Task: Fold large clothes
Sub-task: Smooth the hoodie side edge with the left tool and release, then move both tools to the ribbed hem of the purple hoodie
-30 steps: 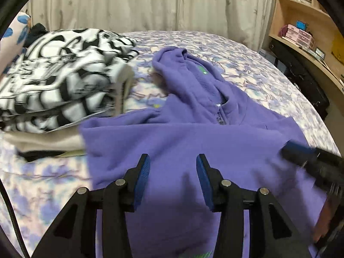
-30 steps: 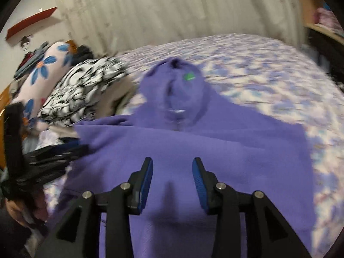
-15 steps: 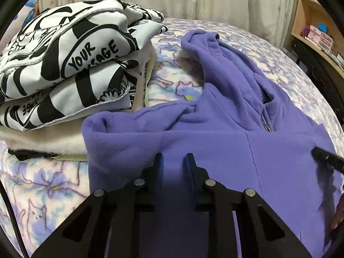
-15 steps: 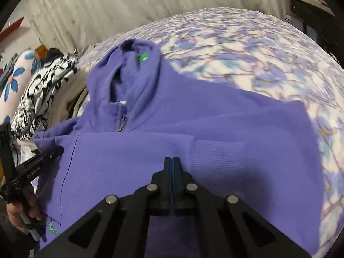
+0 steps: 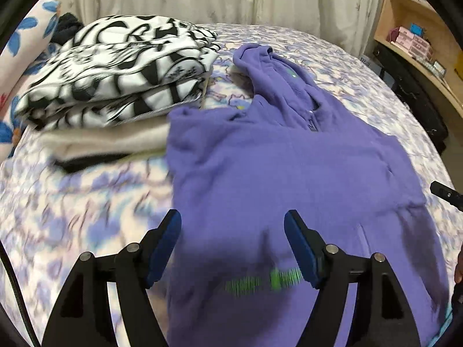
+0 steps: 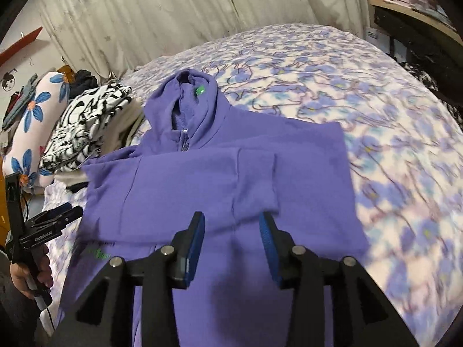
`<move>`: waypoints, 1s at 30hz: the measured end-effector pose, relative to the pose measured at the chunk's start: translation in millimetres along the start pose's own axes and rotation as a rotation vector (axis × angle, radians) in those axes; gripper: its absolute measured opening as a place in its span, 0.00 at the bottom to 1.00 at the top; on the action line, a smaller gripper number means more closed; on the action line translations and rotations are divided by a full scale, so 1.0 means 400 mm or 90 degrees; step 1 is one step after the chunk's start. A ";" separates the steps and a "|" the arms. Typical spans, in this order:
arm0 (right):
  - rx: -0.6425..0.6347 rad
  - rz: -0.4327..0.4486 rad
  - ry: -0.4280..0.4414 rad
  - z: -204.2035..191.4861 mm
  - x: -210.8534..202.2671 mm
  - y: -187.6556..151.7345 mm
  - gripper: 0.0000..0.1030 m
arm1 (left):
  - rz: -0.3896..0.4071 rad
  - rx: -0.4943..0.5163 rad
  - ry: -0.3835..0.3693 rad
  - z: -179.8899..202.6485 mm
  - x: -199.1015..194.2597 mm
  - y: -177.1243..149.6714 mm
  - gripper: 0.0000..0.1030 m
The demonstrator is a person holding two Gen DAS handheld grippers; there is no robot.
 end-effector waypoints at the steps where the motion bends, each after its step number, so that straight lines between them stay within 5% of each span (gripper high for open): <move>1: 0.007 0.003 0.000 0.009 -0.032 -0.014 0.38 | 0.000 -0.004 -0.003 -0.008 -0.033 -0.017 0.70; 10: 0.065 -0.003 -0.019 0.103 -0.225 -0.192 0.39 | -0.010 -0.058 0.012 -0.113 -0.270 -0.245 0.71; 18: 0.102 -0.004 -0.023 0.159 -0.322 -0.296 0.39 | -0.024 -0.114 0.015 -0.160 -0.383 -0.408 0.71; 30: 0.109 -0.001 0.008 0.132 -0.392 -0.392 0.39 | -0.025 -0.146 0.005 -0.136 -0.448 -0.506 0.71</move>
Point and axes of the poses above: each gripper's, at about its wrist camera, not at the fingertips, and x roughly the way its jaws point, z to its right, y to its top, the point moved 8 cm from there along x, roughly the way its jaws point, and after that the axes turned 6 degrees about z, right-handed, at the moved point
